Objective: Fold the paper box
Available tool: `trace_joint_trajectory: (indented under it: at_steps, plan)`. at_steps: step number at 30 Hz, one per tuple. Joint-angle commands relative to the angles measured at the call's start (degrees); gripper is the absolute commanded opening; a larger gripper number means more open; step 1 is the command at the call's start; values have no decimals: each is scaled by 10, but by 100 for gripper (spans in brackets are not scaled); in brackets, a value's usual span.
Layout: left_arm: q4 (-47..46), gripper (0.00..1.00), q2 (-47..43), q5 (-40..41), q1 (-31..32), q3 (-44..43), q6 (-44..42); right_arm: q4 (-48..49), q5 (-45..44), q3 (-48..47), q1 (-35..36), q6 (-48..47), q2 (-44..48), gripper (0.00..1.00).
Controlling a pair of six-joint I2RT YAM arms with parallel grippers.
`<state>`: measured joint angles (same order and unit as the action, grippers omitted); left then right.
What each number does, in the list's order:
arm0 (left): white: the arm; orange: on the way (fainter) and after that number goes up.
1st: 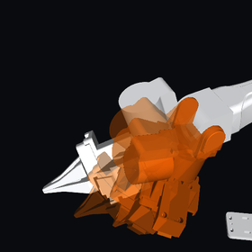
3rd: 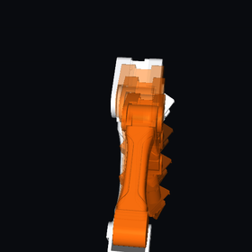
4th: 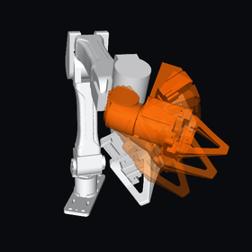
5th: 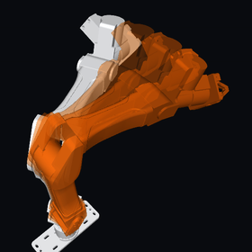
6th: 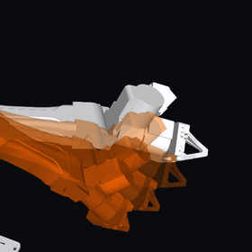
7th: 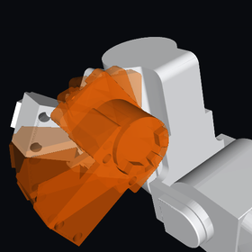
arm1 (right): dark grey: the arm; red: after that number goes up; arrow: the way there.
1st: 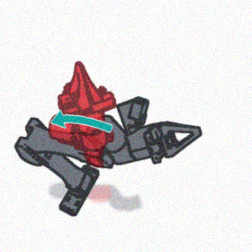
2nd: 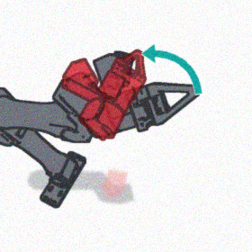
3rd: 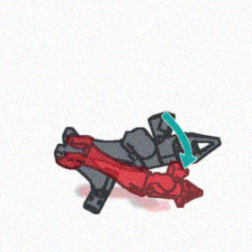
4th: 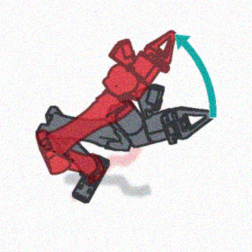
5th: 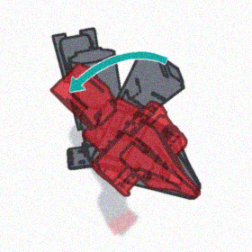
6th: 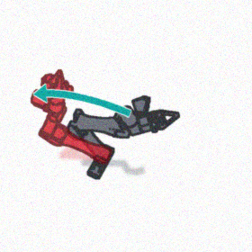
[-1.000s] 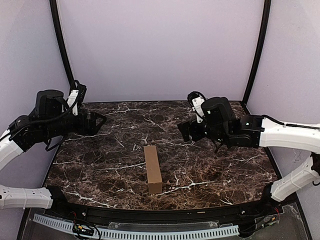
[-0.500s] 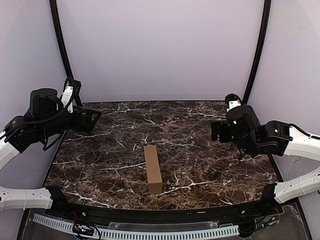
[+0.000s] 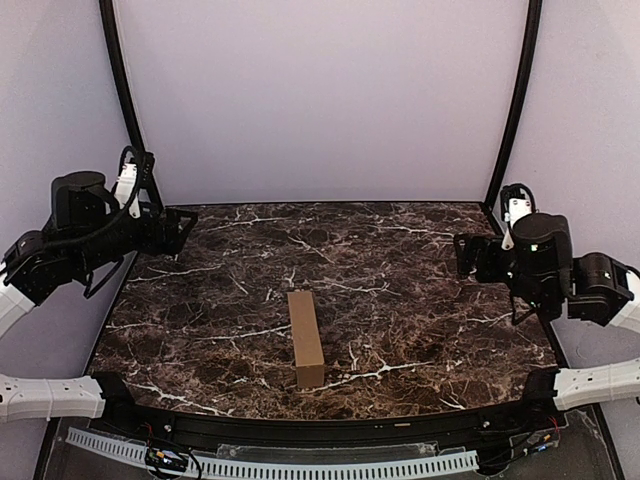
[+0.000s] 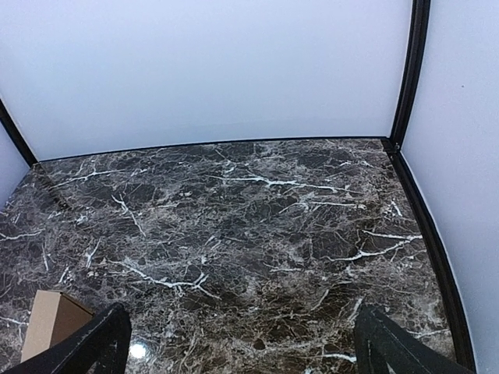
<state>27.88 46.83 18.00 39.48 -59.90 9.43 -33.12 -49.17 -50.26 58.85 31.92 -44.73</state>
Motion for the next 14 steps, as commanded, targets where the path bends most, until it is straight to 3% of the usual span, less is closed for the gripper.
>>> trace_joint_trajectory:
  at_steps: [1,7,11,14]
  plan:
    - [-8,99,-3,-4,0,-25,1,8,13,17,-2,-25,14,99]
    - [-13,99,-4,-5,0,-21,14,9,19,20,-2,-32,26,99]
    - [-15,99,-3,-8,0,-18,21,33,83,22,-2,-85,33,98]
    - [-15,99,-3,-8,0,-17,23,4,31,9,-2,-47,4,99]
